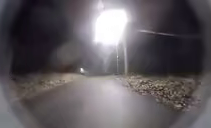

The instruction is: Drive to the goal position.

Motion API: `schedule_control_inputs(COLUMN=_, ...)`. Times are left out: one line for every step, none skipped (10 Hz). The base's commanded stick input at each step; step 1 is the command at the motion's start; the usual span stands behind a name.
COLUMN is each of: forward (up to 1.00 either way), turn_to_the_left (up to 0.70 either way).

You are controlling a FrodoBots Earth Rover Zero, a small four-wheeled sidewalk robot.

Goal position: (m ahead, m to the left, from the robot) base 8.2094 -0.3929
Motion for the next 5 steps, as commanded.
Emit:
schedule_control_inputs(forward=1.00, turn_to_the_left=0.08)
schedule_control_inputs(forward=1.00, turn_to_the_left=0.06)
schedule_control_inputs(forward=1.00, turn_to_the_left=0.05)
schedule_control_inputs(forward=1.00, turn_to_the_left=0.05)
schedule_control_inputs(forward=1.00, turn_to_the_left=0.05)
